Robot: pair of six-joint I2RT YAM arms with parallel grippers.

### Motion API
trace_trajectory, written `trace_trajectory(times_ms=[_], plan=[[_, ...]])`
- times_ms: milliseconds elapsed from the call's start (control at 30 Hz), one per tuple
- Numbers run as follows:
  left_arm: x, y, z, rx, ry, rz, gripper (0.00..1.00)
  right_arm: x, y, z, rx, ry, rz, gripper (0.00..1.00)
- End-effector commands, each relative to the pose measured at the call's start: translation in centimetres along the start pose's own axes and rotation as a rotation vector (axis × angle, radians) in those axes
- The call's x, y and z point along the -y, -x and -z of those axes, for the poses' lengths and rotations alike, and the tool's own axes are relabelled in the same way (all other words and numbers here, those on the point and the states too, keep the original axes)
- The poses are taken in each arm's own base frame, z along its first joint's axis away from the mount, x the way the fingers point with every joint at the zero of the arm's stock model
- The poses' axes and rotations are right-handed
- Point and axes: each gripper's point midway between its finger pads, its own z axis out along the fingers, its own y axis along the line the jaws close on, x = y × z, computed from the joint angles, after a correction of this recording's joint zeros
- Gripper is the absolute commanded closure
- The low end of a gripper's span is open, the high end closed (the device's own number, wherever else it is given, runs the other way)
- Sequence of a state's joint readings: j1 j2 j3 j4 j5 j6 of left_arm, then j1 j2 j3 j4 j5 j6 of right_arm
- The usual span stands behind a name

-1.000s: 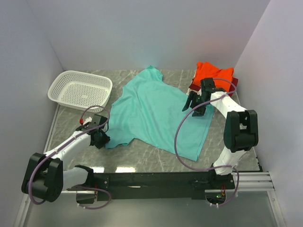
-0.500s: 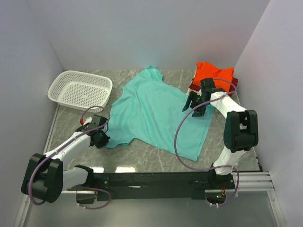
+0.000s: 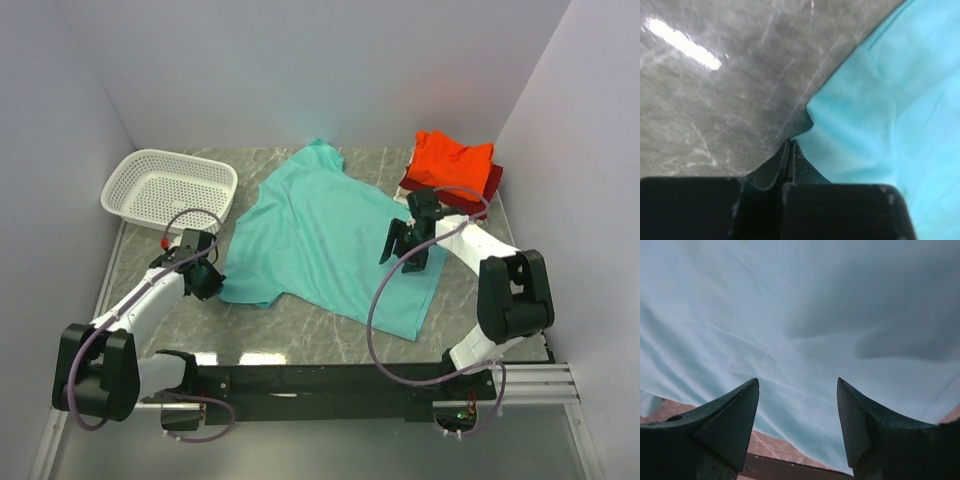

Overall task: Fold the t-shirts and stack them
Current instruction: Fold the tshirt

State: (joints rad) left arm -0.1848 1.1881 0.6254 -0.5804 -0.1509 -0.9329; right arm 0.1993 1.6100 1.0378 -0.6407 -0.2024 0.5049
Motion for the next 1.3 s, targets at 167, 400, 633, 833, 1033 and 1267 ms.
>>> trace_trajectory(times_ms=[167, 400, 633, 833, 1033, 1267], plan=[[1.0, 1.2, -0.3, -0.033, -0.065, -0.041, 1.00, 4.2, -5.4, 1.4, -0.018, -0.139, -0.076, 0.30], [0.7, 1.4, -0.3, -0.040, -0.069, -0.118, 1.00, 5.2, -9.0, 1.3, -0.056, -0.195, -0.136, 0.31], [1.5, 1.3, 0.6, -0.046, -0.126, -0.136, 0.99, 6.6, -12.4, 2.1, -0.081, -0.257, -0.180, 0.32], [2.0, 1.1, 1.1, -0.052, -0.169, -0.154, 1.00, 7.6, -13.8, 3.2, -0.048, -0.289, -0.218, 0.33], [2.3, 1.1, 1.0, -0.058, -0.185, -0.161, 1.00, 8.6, -14.9, 3.1, -0.050, -0.307, -0.252, 0.33], [2.4, 1.0, 1.0, -0.062, -0.190, -0.162, 1.00, 7.8, -14.6, 2.2, -0.032, -0.256, -0.281, 0.36]])
